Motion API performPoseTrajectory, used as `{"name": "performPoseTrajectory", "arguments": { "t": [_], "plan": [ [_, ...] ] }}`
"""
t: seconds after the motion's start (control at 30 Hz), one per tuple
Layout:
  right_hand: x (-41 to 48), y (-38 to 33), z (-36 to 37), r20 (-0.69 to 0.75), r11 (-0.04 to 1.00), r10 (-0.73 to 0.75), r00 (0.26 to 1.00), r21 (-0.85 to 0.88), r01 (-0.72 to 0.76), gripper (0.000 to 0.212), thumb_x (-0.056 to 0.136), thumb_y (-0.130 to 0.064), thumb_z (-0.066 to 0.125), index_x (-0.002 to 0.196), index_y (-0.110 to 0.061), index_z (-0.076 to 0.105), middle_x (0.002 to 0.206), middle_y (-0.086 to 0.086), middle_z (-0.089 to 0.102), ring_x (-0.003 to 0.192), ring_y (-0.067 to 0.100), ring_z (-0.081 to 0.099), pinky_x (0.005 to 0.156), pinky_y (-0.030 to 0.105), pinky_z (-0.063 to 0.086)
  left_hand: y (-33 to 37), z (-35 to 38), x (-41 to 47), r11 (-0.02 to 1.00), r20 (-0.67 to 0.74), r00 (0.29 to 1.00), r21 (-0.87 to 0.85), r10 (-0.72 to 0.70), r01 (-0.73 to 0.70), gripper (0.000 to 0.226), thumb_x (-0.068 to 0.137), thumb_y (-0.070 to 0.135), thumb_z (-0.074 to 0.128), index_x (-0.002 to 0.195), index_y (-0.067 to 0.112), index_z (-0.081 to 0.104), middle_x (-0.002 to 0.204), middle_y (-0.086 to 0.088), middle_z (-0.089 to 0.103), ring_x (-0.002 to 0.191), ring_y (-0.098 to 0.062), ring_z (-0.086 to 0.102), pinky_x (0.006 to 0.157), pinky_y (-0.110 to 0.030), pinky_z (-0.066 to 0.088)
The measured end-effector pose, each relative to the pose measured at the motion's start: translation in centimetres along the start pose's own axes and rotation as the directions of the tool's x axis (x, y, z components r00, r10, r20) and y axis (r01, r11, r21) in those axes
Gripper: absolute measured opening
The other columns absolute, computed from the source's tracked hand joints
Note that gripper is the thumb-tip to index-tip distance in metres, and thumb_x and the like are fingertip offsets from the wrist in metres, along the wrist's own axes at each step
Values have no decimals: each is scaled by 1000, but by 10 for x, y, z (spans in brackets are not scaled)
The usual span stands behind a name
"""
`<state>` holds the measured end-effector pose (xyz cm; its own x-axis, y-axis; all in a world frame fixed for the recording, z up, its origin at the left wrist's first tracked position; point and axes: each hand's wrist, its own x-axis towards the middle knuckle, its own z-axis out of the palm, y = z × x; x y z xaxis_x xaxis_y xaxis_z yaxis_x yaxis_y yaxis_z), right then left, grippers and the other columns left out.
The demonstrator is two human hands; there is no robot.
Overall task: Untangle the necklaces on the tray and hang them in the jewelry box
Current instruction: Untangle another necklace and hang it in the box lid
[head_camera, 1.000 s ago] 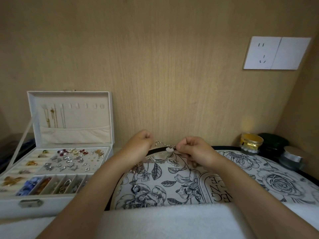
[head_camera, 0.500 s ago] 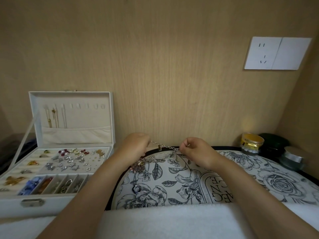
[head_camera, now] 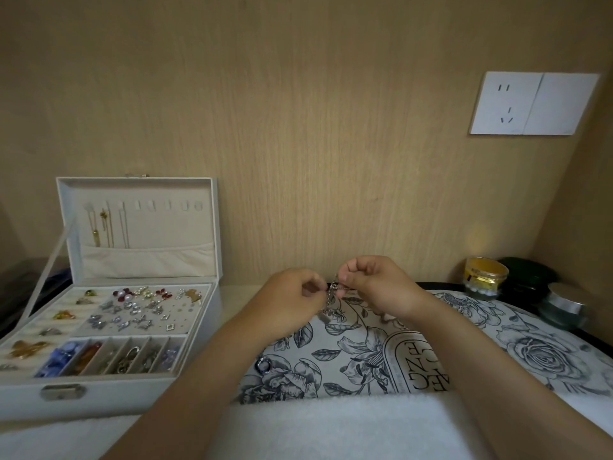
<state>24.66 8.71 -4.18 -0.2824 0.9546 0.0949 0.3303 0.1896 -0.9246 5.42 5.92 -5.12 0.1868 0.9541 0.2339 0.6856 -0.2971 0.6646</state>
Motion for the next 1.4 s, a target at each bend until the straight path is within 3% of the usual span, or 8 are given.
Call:
{"name": "performPoseTrajectory", "arguments": {
  "t": [0.37, 0.47, 0.57, 0.8, 1.07, 1.2, 1.3, 1.4],
  "plan": [
    [-3, -3, 4, 37, 1000, -3, 999, 7, 2, 9, 98, -12, 60, 93, -13, 67, 80, 7, 75, 38, 8, 29, 36, 20, 23, 10, -3, -1, 995, -159, 985, 75, 70, -59, 10, 93, 19, 60, 86, 25, 64, 82, 11, 65, 74, -5, 61, 62, -19, 47],
    [-5, -6, 8, 68, 999, -10, 998, -41, 13, 4, 96, -2, 62, 98, -5, 63, 83, 11, 71, 36, 1, 44, 37, 14, 33, 15, -10, 2, 969, -130, 988, -243, -87, 53, 14, 97, 16, 51, 86, 18, 60, 73, 5, 65, 63, -12, 59, 62, -29, 52],
    [-5, -4, 12, 118, 989, -92, 989, -105, 104, 18, 87, 4, 70, 84, -12, 61, 80, 10, 65, 60, 3, 63, 61, 19, 54, 19, -15, 4, 757, 13, 987, -640, -159, 130, 17, 100, 6, 45, 87, 10, 56, 62, -1, 57, 56, -17, 54, 66, -40, 51],
    [1, 7, 14, 113, 963, -117, 987, -232, 141, 17, 79, -2, 81, 85, -17, 75, 90, 3, 74, 62, -9, 58, 64, 9, 45, 21, -33, 4, 531, 43, 998, -845, -52, 64, 18, 95, 7, 32, 85, 12, 47, 63, -4, 53, 49, -15, 36, 42, -23, 26],
    [3, 16, 8, 7, 907, -70, 998, -416, 67, 13, 81, -19, 81, 79, -30, 75, 87, -10, 74, 84, 5, 69, 81, 27, 57, 20, -31, 4, 431, -98, 992, -901, -79, -55, 27, 92, 8, 27, 70, 12, 42, 59, -3, 43, 57, -19, 45, 71, -37, 45],
    [0, 18, 3, 1, 804, 38, 999, -594, -30, 17, 77, -34, 83, 93, -33, 77, 89, -20, 72, 89, -1, 66, 88, 29, 56, 19, -36, 6, 227, -82, 986, -973, -145, -48, 30, 97, 14, 31, 71, 15, 44, 65, -4, 49, 61, -19, 53, 91, -53, 52],
    [-1, 14, -1, -26, 716, 79, 997, -694, -75, 35, 80, -37, 78, 114, -35, 71, 99, -20, 70, 97, 2, 64, 89, 28, 54, 15, -42, 7, 153, -125, 974, -983, -187, -97, 28, 97, 17, 33, 72, 16, 44, 65, -4, 52, 57, -19, 53, 69, -42, 58],
    [-1, 12, -5, -88, 644, 64, 994, -757, -108, 24, 88, -33, 66, 112, -37, 72, 105, -18, 71, 100, 8, 64, 86, 26, 53, 14, -46, 7, 258, -121, 969, -964, -217, -63, 28, 97, 16, 29, 71, 17, 40, 63, -1, 42, 45, -14, 34, 37, -19, 29]
  ]
}}
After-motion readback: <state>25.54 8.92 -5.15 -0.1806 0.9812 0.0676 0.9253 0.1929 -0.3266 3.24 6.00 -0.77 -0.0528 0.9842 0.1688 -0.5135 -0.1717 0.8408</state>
